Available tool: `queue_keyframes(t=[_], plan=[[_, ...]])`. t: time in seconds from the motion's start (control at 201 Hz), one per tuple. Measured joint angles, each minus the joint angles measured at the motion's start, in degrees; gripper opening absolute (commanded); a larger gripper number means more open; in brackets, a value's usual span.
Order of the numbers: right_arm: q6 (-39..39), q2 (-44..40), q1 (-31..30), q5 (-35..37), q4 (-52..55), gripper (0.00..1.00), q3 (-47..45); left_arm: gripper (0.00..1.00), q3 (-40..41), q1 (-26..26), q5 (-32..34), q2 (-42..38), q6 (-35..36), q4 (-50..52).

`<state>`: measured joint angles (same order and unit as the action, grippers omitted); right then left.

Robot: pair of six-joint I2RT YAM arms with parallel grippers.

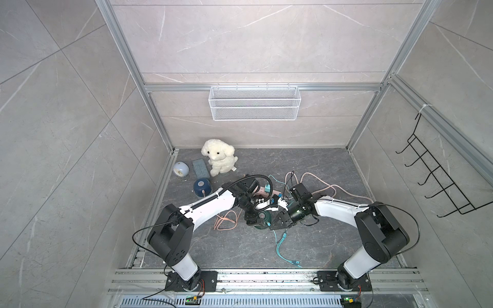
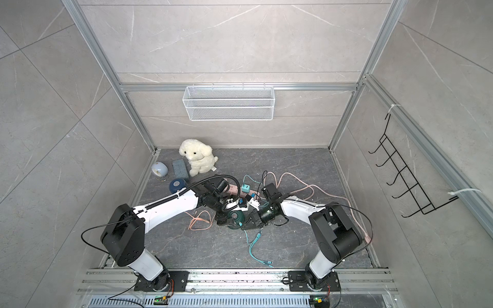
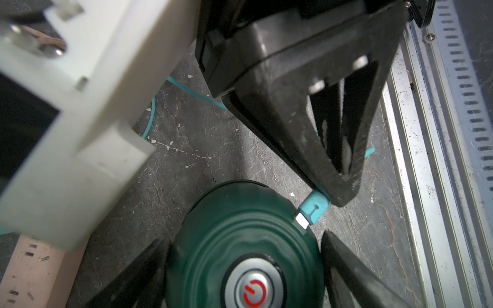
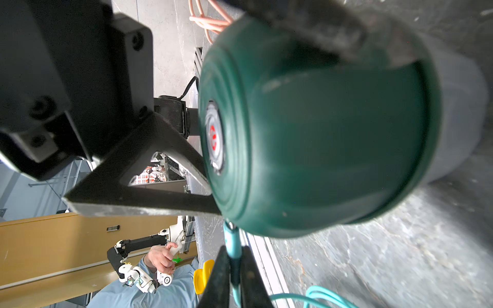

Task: Charge the cordless meat grinders
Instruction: Insert the charging cable into the cordless meat grinder.

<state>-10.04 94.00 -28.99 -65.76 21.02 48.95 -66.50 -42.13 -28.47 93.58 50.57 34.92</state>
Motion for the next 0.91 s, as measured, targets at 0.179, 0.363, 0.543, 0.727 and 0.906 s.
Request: queue_keyframes(t=[0.179, 0.363, 0.543, 0.727, 0.906], plan=[[1.07, 0.24, 1.29, 0.28, 2.84, 0.12, 1.77, 0.52, -0.02, -0.17, 0.57, 0.00, 0.07, -0.20], [0.61, 1.14, 1.38, 0.83, 3.58, 0.12, 3.26, 0.52, -0.22, -0.33, 1.49, 0.00, -0.52, -0.68], [-2.23, 1.57, 0.26, 1.33, 0.61, 0.11, 3.41, 0.52, -0.42, -0.42, 1.46, 0.00, -2.89, -2.56], [-3.52, 1.57, 0.57, 1.90, -1.51, 0.12, 3.41, 0.53, -0.39, -0.42, 1.62, 0.00, -3.17, -3.30], [-3.37, 1.51, 1.38, 2.67, -2.43, 0.21, 3.54, 0.60, -0.39, -0.59, 1.11, -0.04, -3.26, -3.43]])
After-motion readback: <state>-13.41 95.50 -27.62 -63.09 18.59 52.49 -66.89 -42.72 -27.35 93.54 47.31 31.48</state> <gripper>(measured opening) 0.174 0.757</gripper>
